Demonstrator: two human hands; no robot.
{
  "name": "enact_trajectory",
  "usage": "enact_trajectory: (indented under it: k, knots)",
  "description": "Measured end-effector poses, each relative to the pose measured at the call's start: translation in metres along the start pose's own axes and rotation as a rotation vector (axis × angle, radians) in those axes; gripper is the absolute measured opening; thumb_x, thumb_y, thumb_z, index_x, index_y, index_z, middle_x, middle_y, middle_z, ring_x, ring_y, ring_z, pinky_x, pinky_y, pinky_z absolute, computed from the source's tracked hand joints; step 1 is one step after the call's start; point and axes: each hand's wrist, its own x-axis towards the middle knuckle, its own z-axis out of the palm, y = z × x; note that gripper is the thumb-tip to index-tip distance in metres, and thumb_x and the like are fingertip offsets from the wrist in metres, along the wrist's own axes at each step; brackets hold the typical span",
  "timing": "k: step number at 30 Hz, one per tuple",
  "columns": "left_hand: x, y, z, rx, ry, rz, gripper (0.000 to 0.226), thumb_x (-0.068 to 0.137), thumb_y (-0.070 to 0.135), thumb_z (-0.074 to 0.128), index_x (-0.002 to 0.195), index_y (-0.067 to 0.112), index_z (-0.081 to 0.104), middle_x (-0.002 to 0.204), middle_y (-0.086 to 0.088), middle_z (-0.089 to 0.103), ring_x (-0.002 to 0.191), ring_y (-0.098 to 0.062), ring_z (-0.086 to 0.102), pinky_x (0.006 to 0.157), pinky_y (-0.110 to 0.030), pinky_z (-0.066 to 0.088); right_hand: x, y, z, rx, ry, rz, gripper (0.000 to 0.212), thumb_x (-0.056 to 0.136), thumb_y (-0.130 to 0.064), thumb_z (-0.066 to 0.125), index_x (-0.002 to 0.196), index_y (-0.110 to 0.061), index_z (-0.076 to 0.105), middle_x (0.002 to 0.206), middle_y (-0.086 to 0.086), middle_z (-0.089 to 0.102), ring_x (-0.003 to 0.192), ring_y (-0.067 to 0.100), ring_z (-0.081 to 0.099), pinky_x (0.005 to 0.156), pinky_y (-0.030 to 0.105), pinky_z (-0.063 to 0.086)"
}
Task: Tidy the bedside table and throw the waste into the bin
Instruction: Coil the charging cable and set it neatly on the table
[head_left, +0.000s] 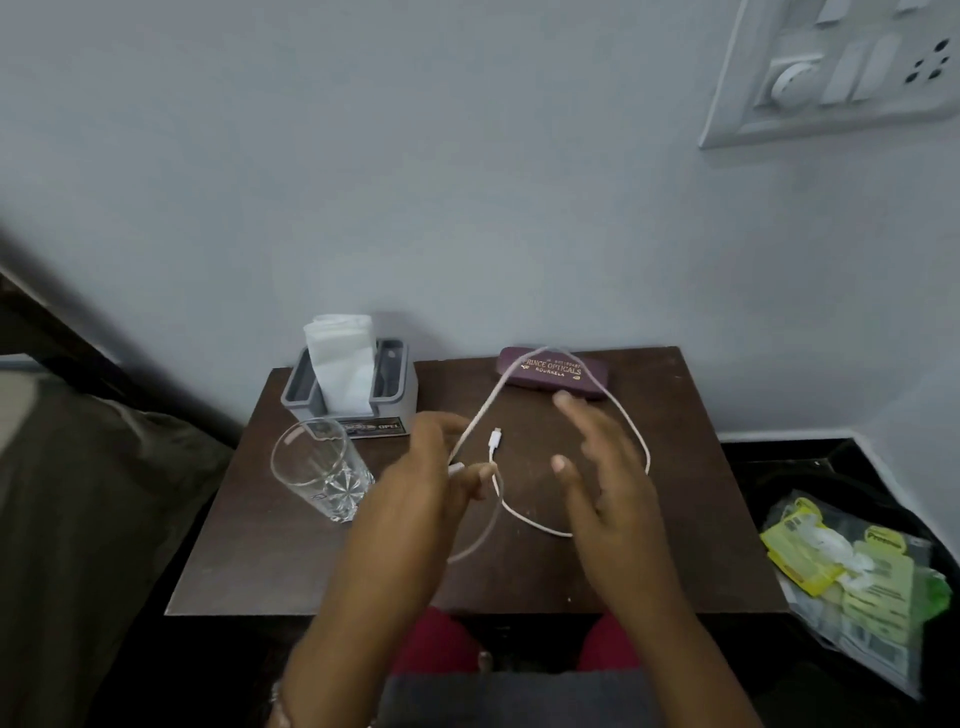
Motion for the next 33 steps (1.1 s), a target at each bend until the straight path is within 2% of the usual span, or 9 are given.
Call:
enact_trajectory:
  k: [3,6,9,11,13,18,24,29,33]
  knots:
    - [0.003,0.000,-0.020,-0.017,-0.055,0.151,0.011,0.087,0.038,0.054,0.092,0.030,0.059,0.076,0.012,0.063,0.069,-0.001,0.057,0.057,-0.017,0.042,0.017,-0.029,0.005,-0.197,-0.192,-0.227,0.059,0.083,-0.007,0.036,0.136,-0.030,0.042,0.150,-0.016,0.034,0.147,0.007,0.006,0.120,0.038,0.004]
    - [0.005,0.002,-0.024,-0.170,-0.058,0.218,0.024,0.083,0.042,0.054,0.092,0.026,0.070,0.075,0.011,0.064,0.063,-0.006,0.058,0.052,-0.012,0.042,0.024,-0.039,0.005,-0.443,-0.221,-0.307,0.040,0.087,-0.030,0.036,0.122,-0.032,0.054,0.134,-0.019,0.052,0.145,0.005,0.015,0.117,0.048,-0.012]
    - [0.008,0.003,-0.020,-0.467,0.069,0.052,0.015,0.087,0.031,0.057,0.092,0.024,0.070,0.063,0.012,0.060,0.051,-0.003,0.050,0.047,-0.009,0.036,0.027,-0.034,-0.005,-0.416,-0.251,-0.185,0.033,0.092,-0.050,0.036,0.106,-0.033,0.061,0.107,-0.018,0.066,0.120,-0.001,0.050,0.119,0.045,0.006]
    - [0.011,0.003,-0.013,-0.751,0.159,-0.105,0.023,0.086,0.030,0.051,0.092,0.019,0.070,0.060,0.008,0.053,0.048,-0.002,0.041,0.046,-0.011,0.033,0.025,-0.033,-0.010,-0.068,-0.323,0.020,0.032,0.091,-0.050,0.041,0.099,-0.030,0.064,0.099,-0.015,0.069,0.102,0.001,0.060,0.105,0.038,0.038]
    - [0.013,0.005,-0.005,-0.977,0.182,-0.217,0.026,0.085,0.033,0.050,0.095,0.017,0.068,0.064,0.007,0.049,0.050,-0.003,0.038,0.048,-0.013,0.033,0.021,-0.033,-0.008,0.193,-0.319,0.144,0.027,0.092,-0.043,0.047,0.095,-0.027,0.068,0.092,-0.012,0.072,0.094,0.005,0.064,0.090,0.031,0.048]
    - [0.011,0.010,0.006,-1.296,0.109,-0.388,0.023,0.093,0.026,0.047,0.102,0.014,0.064,0.066,0.006,0.052,0.057,-0.003,0.049,0.055,-0.014,0.045,0.015,-0.038,0.001,0.341,-0.134,0.252,0.020,0.094,-0.018,0.051,0.091,-0.013,0.071,0.065,-0.003,0.067,0.068,0.004,0.062,0.071,0.013,0.047]
    - [0.003,0.004,0.003,-1.142,-0.087,-0.439,0.027,0.083,0.023,0.053,0.101,0.009,0.067,0.077,-0.002,0.070,0.077,-0.014,0.067,0.089,-0.035,0.053,0.013,-0.036,-0.009,0.499,-0.024,0.445,0.026,0.095,-0.016,0.049,0.080,-0.010,0.069,0.053,-0.005,0.054,0.054,0.008,0.053,0.058,0.013,0.045]
    - [0.001,0.005,0.000,-1.277,-0.213,-0.512,0.032,0.079,0.017,0.056,0.108,0.007,0.066,0.071,-0.003,0.068,0.071,-0.016,0.069,0.084,-0.036,0.057,0.012,-0.031,-0.010,0.533,0.087,0.556,0.026,0.095,-0.021,0.049,0.081,-0.011,0.067,0.058,-0.004,0.060,0.052,0.007,0.054,0.054,0.015,0.047]
    - [0.002,0.009,0.003,-1.398,-0.163,-0.514,0.031,0.085,0.016,0.051,0.112,0.010,0.065,0.072,0.000,0.067,0.074,-0.013,0.070,0.075,-0.031,0.059,0.011,-0.032,-0.009,0.531,0.113,0.567,0.026,0.096,-0.021,0.048,0.079,-0.012,0.065,0.061,-0.003,0.063,0.051,0.007,0.055,0.051,0.013,0.046]
